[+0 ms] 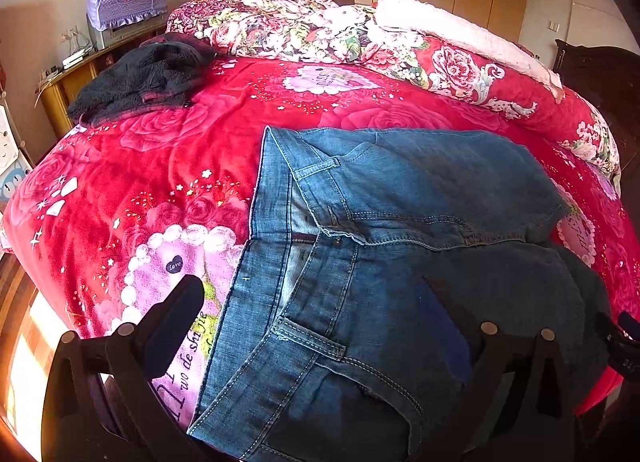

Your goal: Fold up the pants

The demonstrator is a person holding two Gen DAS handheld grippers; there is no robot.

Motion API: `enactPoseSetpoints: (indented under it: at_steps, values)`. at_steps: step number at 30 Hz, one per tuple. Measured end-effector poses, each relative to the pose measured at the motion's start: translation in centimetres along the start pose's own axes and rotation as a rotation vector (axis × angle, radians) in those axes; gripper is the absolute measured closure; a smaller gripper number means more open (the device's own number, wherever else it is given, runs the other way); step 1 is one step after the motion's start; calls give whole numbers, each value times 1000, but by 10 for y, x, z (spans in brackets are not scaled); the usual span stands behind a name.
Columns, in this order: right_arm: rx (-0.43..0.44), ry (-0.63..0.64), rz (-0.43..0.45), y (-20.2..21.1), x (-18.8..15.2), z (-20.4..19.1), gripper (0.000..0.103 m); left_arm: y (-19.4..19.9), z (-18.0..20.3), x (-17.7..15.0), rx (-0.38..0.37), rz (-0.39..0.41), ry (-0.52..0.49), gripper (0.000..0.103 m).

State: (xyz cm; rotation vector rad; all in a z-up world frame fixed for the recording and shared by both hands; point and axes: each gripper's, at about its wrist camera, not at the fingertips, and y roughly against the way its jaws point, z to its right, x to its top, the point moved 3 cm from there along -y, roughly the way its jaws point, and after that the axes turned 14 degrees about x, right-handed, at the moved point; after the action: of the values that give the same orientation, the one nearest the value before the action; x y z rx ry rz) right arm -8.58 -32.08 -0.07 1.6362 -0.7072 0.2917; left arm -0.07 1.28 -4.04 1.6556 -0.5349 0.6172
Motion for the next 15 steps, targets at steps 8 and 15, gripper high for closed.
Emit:
enactPoseSetpoints:
  at_steps: [8,15]
  values:
    - [-1,-19,4,-1,-2,7,1,0,3,-1,2,-1,-18,0]
    - [-2,-21,7,0,-1,8,1,-1,6,0,0,-10,-22,0]
